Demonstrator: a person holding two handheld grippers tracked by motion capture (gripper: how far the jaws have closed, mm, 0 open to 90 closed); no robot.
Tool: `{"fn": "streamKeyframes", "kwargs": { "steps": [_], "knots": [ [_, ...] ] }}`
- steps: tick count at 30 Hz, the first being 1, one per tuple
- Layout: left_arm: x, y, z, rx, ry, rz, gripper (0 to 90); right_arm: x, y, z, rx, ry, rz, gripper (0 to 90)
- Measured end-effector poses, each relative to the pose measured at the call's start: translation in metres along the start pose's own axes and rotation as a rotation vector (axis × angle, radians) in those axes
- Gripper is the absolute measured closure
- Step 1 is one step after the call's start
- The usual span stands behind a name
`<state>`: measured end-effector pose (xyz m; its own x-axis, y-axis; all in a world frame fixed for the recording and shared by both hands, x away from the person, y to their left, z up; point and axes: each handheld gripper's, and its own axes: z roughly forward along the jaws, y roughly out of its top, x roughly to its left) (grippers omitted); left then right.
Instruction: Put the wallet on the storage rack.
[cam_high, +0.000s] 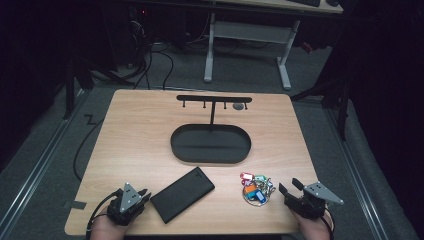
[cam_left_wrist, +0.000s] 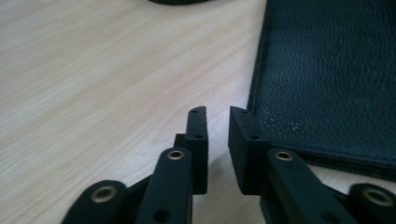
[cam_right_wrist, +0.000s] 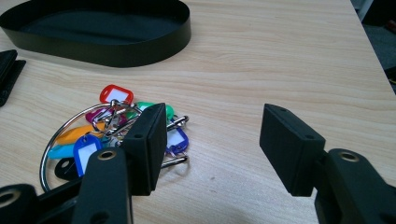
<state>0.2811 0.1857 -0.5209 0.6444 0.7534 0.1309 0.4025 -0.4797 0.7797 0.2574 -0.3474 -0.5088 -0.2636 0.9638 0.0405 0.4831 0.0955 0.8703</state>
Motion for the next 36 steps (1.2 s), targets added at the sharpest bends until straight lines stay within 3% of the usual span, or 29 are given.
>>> {"fn": "streamKeyframes", "kwargs": {
  "steps": [7, 12, 18, 25, 36],
  "knots": [
    [-0.007, 0.010, -0.004, -0.042, -0.024, 0.024, 60.3, -0.004, -0.002, -0.003, 0.005, -0.010, 0.022, 42.1],
    [-0.024, 0.018, -0.004, -0.077, -0.104, 0.092, 49.7, -0.006, -0.004, -0.005, 0.011, -0.019, 0.030, 42.0],
    [-0.043, 0.020, -0.003, -0.075, -0.185, 0.146, 44.1, -0.006, -0.005, -0.005, 0.013, -0.021, 0.029, 41.5],
    [-0.061, 0.019, 0.002, -0.047, -0.209, 0.228, 36.9, -0.006, -0.005, -0.006, 0.013, -0.021, 0.035, 41.5],
    [-0.077, 0.016, 0.013, -0.007, -0.179, 0.357, 35.7, -0.006, -0.005, -0.006, 0.014, -0.016, 0.037, 41.6]
  ]
}}
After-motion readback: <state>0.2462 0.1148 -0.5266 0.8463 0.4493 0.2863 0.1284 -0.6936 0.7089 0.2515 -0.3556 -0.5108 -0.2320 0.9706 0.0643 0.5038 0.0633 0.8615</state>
